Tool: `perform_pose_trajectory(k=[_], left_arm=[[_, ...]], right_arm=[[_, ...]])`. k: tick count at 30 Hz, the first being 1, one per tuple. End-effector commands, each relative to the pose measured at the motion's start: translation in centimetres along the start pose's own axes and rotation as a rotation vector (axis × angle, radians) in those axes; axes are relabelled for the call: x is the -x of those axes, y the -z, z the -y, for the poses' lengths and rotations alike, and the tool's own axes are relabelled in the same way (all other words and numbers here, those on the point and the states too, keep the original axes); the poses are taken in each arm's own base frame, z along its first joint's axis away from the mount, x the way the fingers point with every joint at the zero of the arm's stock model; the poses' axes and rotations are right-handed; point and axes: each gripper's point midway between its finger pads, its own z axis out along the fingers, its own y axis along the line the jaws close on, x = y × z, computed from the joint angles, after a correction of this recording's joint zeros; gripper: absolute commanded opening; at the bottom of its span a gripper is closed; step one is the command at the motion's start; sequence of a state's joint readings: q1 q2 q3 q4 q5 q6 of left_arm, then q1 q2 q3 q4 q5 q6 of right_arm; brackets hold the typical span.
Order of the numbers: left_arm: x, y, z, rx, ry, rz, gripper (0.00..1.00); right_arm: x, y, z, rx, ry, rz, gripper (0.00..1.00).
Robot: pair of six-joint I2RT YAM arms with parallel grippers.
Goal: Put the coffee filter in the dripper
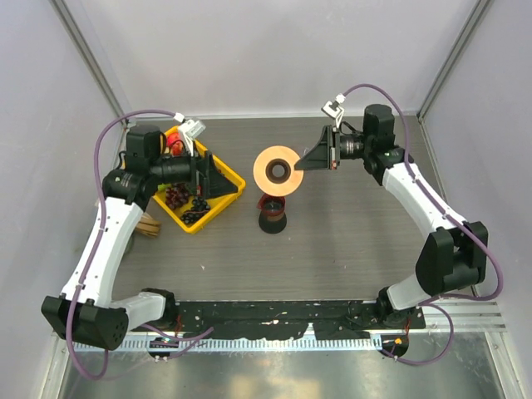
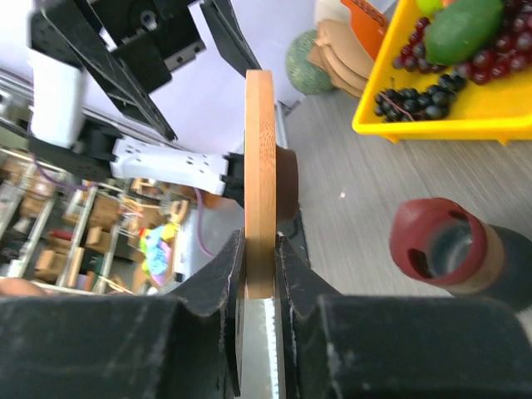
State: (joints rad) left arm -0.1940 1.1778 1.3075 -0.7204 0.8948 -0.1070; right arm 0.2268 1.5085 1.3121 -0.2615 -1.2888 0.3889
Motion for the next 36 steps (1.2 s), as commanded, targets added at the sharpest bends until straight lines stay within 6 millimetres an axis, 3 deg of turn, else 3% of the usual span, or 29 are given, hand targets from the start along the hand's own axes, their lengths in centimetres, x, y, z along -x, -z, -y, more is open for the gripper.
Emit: perform_pose_trajectory(k=[1, 4, 13, 18, 24, 28, 36], left_arm=[[2.8, -0.3, 3.2, -0.197, 0.120, 0.087, 0.94], [3.4, -1.0, 3.3, -0.261, 0.191, 0.125, 0.90], [3.0, -3.3, 2.2, -0.274, 0.336, 0.136, 0.80], [3.3, -3.5, 3.3, -0.333, 0.320, 0.141, 0.72], [2.0, -4.4, 2.8, -0.319, 0.359, 0.116, 0.60], [0.8, -5.3, 1.5, -0.297, 0.415, 0.091, 0.49], [-0.3, -7.5, -1.0, -0.266, 0.531, 0.051, 0.31]], right_arm=[[3.6, 0.1, -5.2, 0.170, 0.012, 0.102, 0.05], [2.1, -0.3, -5.2, 0.205, -0.046, 0.084, 0.05], [0.4, -1.1, -5.3, 0.207, -0.056, 0.082, 0.05], [-0.2, -1.5, -4.3, 0.175, -0.087, 0.077, 0.05], [-0.7, -1.8, -3.0, 0.154, -0.106, 0.071, 0.05], [-1.4, -2.1, -1.6, 0.143, -0.119, 0.062, 0.05], [-3.2, -2.9, 2.9, 0.040, -0.212, 0.034, 0.05]])
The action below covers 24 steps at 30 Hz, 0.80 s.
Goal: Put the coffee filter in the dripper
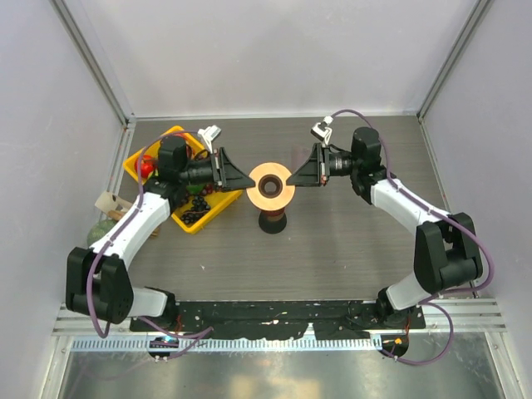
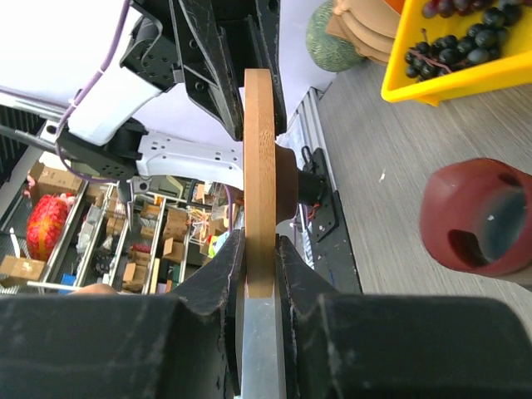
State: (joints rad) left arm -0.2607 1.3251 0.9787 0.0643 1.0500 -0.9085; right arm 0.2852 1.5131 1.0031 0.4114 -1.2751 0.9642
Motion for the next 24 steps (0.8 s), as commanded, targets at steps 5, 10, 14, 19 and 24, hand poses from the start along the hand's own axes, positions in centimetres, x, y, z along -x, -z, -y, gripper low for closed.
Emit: perform_pose_trajectory(k=[5, 10, 14, 19, 24], left_arm=[[0.5, -1.2, -2.4, 0.033, 0.091, -0.006, 0.23], [0.1, -1.6, -4.3, 0.072, 0.139, -0.027, 0.20], [-0.1, -1.8, -5.6, 0.101, 0.149, -0.029, 0.21], [-0.1, -2.1, -6.9, 0.141, 0.159, -0.045, 0.22], [0.1, -2.4, -7.9, 0.163, 0.172, -0.050, 0.22]], right_arm=[[-0.7, -0.2, 4.7, -0.122, -0.041, -0.006, 0.05], [-1.3, 0.2, 7.3, -0.177, -0.085, -0.007, 0.06], [-1.4, 0.6, 9.2, -0.210, -0.118, -0.006, 0.06], [-1.4, 0.9, 10.7, -0.240, -0.151, 0.000, 0.08], [-1.4, 0.8, 12.1, -0.270, -0.186, -0.001, 0.08]])
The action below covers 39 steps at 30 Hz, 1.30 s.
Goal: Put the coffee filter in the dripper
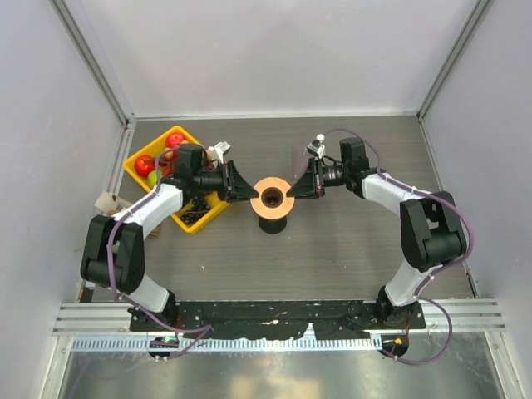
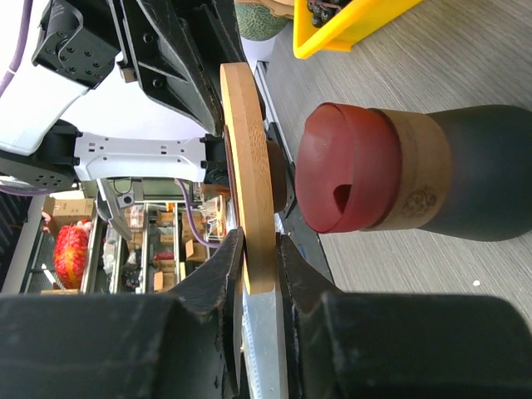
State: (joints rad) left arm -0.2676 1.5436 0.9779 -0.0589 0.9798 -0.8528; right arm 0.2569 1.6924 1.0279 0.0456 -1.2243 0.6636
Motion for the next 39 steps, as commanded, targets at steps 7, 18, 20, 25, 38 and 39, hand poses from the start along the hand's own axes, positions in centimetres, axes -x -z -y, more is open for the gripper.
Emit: perform_pose_trajectory(k=[7, 18, 20, 25, 38, 39], left_arm=[[2.4, -0.2, 0.8, 0.021, -0.069, 0.026, 0.23], [2.4, -0.6, -0.7, 0.059, -0.057, 0.012, 0.24], [2.4, -0.6, -0.9, 0.066, -0.055, 0.014, 0.25], [2.7, -0.9, -1.3, 0.082, -0.053, 0.007, 0.27], [2.9, -0.9, -2.0, 0.112, -0.056, -0.006, 0.30], [3.0, -0.9, -1.9, 0.111, -0.057, -0.005, 0.31]], right_arm=[[2.3, -0.2, 3.1, -0.131, -0.008, 0.064, 0.09], [2.5, -0.3, 4.2, -0.150, -0.035, 0.062, 0.12], [2.6, -0.3, 4.5, -0.157, -0.039, 0.064, 0.13], [2.8, -0.3, 4.9, -0.165, -0.050, 0.066, 0.15], [2.4, -0.1, 5.9, -0.192, -0.079, 0.049, 0.19], [2.4, -0.1, 5.9, -0.192, -0.077, 0.049, 0.19]])
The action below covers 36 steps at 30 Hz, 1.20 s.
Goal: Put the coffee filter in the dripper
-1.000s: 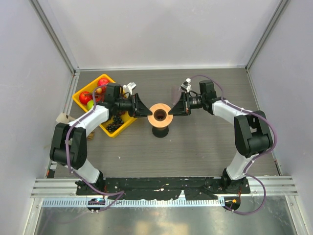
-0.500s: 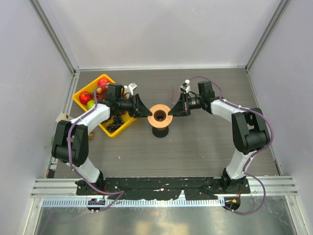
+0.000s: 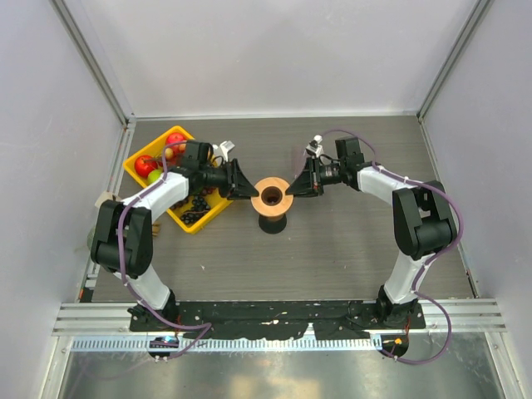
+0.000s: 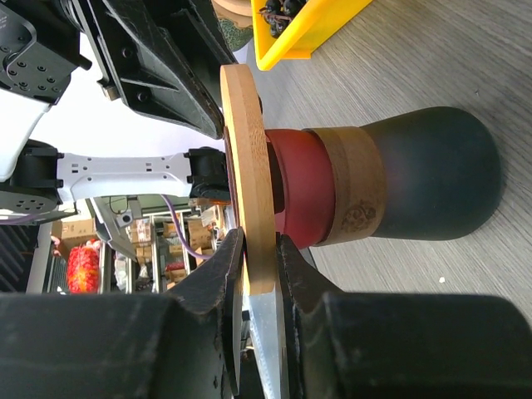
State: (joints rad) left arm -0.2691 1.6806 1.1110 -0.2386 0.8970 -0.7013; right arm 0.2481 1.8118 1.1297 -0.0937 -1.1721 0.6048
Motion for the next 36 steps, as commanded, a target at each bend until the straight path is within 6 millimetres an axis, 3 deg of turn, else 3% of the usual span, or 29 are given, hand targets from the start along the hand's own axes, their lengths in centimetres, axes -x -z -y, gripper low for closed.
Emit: perform_pose_trajectory(k=[1, 5, 12, 18, 21, 25, 31, 36], left_arm=[[1.3, 0.7, 1.5, -0.022, -0.051, 0.025, 0.30], [1.3, 0.7, 1.6, -0.026, -0.048, 0.025, 0.31], [1.3, 0.8, 1.7, -0.025, -0.052, 0.024, 0.37], [1.1, 0.9, 1.6, -0.020, -0.050, 0.019, 0.45], [1.1, 1.0, 1.7, -0.022, -0.059, 0.020, 0.48], [0.9, 1.2, 1.8, -0.033, -0.060, 0.017, 0.52], [1.1, 1.8, 2.1, -0.058, -0.070, 0.031, 0.56], [1.3, 2.3, 2.8, -0.081, -0.090, 0.047, 0.59]], right_arm=[[1.2, 0.3, 2.6, -0.113, 0.010, 0.058, 0.19], [1.4, 0.4, 2.5, -0.122, 0.019, 0.061, 0.21], [1.8, 0.5, 2.9, -0.149, 0.020, 0.064, 0.40], [2.0, 0.7, 2.9, -0.150, 0.029, 0.066, 0.44], [2.0, 0.8, 2.4, -0.142, 0.044, 0.064, 0.47], [2.0, 1.0, 1.5, -0.125, 0.069, 0.064, 0.59], [2.1, 1.2, 0.3, -0.103, 0.104, 0.061, 0.61], [2.4, 1.5, -1.0, -0.075, 0.144, 0.061, 0.69]])
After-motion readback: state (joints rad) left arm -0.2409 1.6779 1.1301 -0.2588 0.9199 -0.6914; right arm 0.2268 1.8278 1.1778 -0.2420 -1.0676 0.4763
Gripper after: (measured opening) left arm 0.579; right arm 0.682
